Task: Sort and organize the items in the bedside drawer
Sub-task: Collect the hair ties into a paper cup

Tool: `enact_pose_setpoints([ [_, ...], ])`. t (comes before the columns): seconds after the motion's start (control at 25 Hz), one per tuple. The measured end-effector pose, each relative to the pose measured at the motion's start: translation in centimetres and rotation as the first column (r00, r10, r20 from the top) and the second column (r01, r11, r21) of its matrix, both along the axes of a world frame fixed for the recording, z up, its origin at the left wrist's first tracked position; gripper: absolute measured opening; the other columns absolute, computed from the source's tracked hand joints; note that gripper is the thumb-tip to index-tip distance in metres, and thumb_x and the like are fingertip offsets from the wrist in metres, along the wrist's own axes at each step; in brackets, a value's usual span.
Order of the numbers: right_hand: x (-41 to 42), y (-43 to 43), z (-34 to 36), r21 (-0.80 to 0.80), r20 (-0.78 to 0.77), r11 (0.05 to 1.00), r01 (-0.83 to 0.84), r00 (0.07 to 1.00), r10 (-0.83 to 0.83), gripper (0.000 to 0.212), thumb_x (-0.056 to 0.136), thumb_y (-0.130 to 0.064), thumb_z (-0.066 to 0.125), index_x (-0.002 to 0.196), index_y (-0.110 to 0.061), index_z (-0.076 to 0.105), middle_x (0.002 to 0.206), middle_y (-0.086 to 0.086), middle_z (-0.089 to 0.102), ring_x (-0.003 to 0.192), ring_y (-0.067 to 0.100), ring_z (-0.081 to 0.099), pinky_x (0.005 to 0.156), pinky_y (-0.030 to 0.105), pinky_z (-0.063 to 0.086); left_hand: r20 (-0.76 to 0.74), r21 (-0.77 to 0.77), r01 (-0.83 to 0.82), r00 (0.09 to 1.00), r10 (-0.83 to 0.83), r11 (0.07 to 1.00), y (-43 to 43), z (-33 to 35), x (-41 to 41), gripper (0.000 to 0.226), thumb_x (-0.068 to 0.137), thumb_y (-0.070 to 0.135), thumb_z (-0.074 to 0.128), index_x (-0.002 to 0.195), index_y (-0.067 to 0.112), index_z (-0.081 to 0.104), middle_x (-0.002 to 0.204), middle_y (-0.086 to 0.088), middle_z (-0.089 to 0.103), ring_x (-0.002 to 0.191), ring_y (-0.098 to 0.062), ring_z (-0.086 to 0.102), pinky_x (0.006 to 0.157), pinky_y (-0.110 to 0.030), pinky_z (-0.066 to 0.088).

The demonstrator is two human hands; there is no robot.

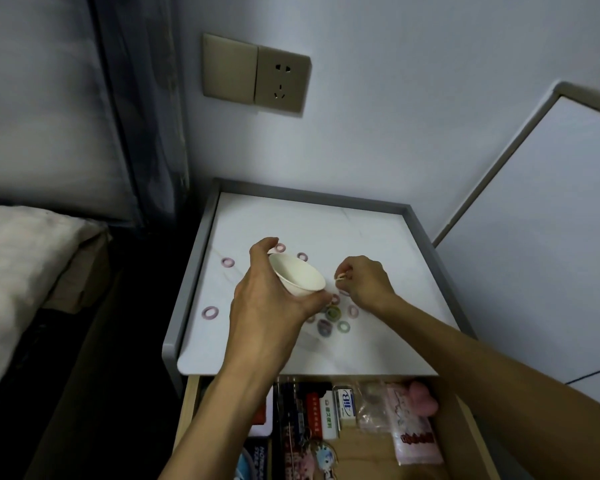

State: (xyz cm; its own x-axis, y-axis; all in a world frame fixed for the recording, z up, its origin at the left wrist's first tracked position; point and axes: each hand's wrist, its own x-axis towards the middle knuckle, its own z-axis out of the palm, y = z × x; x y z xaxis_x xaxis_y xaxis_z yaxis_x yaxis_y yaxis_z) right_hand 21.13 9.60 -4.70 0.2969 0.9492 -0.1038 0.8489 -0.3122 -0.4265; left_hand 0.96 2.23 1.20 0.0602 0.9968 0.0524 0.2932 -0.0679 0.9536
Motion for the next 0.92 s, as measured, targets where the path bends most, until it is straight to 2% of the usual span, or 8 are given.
enact_pose_setpoints([
  [0.2,0.3,0.1,0.7,0.012,-0.023,0.999,-0.034,0.999,0.034,0.010,0.087,-0.001,0.067,0.091,-0.007,0.074,0.096,0.007,0.072,0.089,0.019,0.067,0.078,0.022,0.050,0.030,0.007,-0.017,0.999,0.017,1.000,0.1,0.1,-0.7,0.095,0.063,0.030,0.090,0.140,0.031,0.035,0.111,0.011,0.049,0.102,-0.014,0.051,0.074,-0.017,0.043],
  [0.32,-0.4,-0.2,4.0,0.148,-0.118,0.987,-0.059,0.990,0.077,0.009,0.087,-0.006,0.070,0.093,-0.011,0.074,0.093,0.000,0.071,0.085,0.011,0.065,0.070,0.009,0.044,0.029,0.023,-0.024,0.999,0.023,0.999,0.1,0.1,-0.9,0.095,0.063,0.031,0.090,0.140,0.032,0.034,0.112,0.011,0.049,0.105,-0.016,0.052,0.085,-0.029,0.048],
  [0.4,-1.6,-0.9,7.6,0.252,-0.281,0.958,-0.136,0.937,0.207,0.010,0.085,-0.006,0.072,0.091,-0.013,0.074,0.089,-0.004,0.073,0.082,0.007,0.068,0.073,0.012,0.049,0.030,0.023,-0.027,0.999,0.026,0.999,0.3,0.0,-0.7,0.094,0.063,0.030,0.090,0.140,0.032,0.034,0.113,0.010,0.050,0.104,-0.016,0.052,0.081,-0.027,0.048],
  [0.48,-3.4,-2.0,10.7,0.263,-0.378,0.909,-0.323,0.832,0.405,0.013,0.083,-0.004,0.073,0.095,-0.010,0.073,0.090,-0.001,0.074,0.084,0.010,0.070,0.079,0.020,0.055,0.023,0.019,-0.027,0.999,0.027,0.999,0.3,0.0,-0.5,0.093,0.064,0.030,0.089,0.139,0.033,0.034,0.112,0.010,0.052,0.094,-0.011,0.053,0.067,-0.011,0.042],
  [0.64,-6.1,-3.8,13.0,0.121,-0.268,0.747,-0.653,0.703,0.658,0.029,0.080,-0.005,0.077,0.106,-0.017,0.073,0.098,-0.003,0.074,0.092,0.006,0.070,0.087,0.024,0.055,0.011,0.024,-0.009,1.000,0.009,1.000,-0.1,0.3,-0.1,0.089,0.066,0.028,0.088,0.138,0.032,0.035,0.102,0.016,0.056,0.075,0.009,0.050,0.057,0.000,0.037],
  [0.72,-5.5,-3.6,12.9,0.182,-0.277,0.778,-0.601,0.728,0.627,0.026,0.083,-0.005,0.074,0.106,-0.017,0.073,0.098,-0.004,0.074,0.091,0.004,0.069,0.083,0.020,0.055,0.015,0.022,-0.018,1.000,0.018,1.000,-0.2,0.4,-0.1,0.091,0.066,0.028,0.088,0.140,0.032,0.034,0.103,0.015,0.052,0.079,0.001,0.053,0.057,-0.005,0.039],
  [0.8,-3.5,-3.1,11.9,0.246,-0.222,0.877,-0.413,0.857,0.466,0.014,0.087,-0.013,0.071,0.099,-0.020,0.074,0.096,-0.006,0.073,0.085,0.003,0.068,0.074,0.021,0.055,0.034,0.023,-0.031,0.999,0.031,0.999,-0.2,0.4,-0.3,0.094,0.065,0.027,0.089,0.140,0.033,0.033,0.106,0.013,0.049,0.090,-0.010,0.052,0.062,-0.012,0.038],
  [0.92,-0.3,-2.7,7.9,-0.007,0.047,0.987,-0.162,0.986,0.163,0.024,0.087,-0.043,0.069,0.103,-0.026,0.070,0.103,-0.005,0.070,0.087,0.010,0.063,0.078,0.033,0.053,0.060,0.044,-0.042,0.997,0.039,0.998,0.2,0.4,-0.7,0.094,0.064,0.025,0.090,0.140,0.031,0.035,0.103,0.016,0.050,0.097,-0.013,0.052,0.076,-0.024,0.043],
])
